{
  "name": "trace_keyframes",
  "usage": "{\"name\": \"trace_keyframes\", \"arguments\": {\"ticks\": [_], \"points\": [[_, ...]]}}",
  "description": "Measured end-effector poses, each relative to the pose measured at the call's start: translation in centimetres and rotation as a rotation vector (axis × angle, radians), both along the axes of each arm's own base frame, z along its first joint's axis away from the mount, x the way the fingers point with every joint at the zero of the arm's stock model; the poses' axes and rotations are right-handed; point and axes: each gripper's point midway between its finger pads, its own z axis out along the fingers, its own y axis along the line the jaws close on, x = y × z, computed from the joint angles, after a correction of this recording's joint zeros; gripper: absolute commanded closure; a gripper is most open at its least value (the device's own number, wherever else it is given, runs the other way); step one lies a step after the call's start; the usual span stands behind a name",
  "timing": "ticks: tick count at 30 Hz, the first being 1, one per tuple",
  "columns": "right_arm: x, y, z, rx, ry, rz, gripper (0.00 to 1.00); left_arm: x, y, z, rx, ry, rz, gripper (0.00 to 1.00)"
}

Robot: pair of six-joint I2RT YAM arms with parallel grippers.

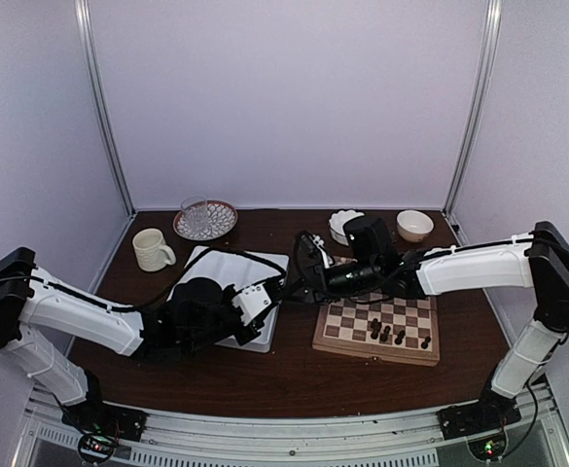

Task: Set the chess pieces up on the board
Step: Pass from the left arm to the right

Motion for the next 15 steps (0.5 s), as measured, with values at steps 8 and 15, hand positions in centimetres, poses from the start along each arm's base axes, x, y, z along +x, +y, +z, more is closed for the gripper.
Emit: {"name": "trace_keyframes", "arguments": {"ticks": [8,15], "points": [[0.1,0.11,-0.32,-0.014,0.009,0.002,0.83,-0.31,-0.22,-0.01,0.005,-0.005,-0.011,0.98],[0.14,0.14,-0.48,-0.021,0.021,-0.001,0.99,-0.4,-0.25,-0.02,0.015,-0.015,-0.012,0.71]]}}
